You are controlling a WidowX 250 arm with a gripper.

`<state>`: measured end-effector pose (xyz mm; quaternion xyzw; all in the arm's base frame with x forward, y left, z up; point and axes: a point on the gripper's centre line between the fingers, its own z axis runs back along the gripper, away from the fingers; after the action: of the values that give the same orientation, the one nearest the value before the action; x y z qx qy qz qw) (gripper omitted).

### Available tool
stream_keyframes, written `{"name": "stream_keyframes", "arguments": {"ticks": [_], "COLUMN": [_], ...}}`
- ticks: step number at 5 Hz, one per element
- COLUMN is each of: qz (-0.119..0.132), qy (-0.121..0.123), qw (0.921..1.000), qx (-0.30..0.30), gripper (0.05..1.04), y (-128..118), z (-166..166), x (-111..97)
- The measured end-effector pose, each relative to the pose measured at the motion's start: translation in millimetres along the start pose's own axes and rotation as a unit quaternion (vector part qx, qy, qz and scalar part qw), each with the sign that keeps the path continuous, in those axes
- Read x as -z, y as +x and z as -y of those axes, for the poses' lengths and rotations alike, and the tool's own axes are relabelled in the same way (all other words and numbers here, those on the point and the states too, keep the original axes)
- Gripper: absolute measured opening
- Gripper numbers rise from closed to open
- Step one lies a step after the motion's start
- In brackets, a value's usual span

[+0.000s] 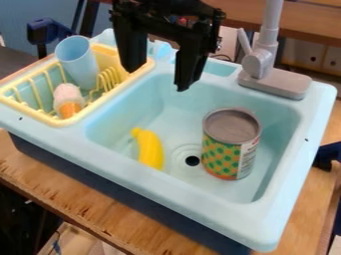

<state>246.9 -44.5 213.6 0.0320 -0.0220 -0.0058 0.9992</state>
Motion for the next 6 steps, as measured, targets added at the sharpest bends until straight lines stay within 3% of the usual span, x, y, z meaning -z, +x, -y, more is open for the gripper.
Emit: {"name": "stream_keyframes", "arguments": {"ticks": [1,3,4,6], "qz": [-0.015,-0.038,-0.026,0.023], "qy": [0.003,0.017,0.033,0.046], "qw": [0.9999,0.9986,0.9986,0.9986], "qx": [0.006,0.031,0.031,0.014], "gripper": [1.005,1.005,1.005,1.005], "y": [-0.4,-3.2,-3.4,7.5], "z": [0.5,-55.9,-86.2,-128.0], "x": [7.7,9.9,8.0,5.7]}}
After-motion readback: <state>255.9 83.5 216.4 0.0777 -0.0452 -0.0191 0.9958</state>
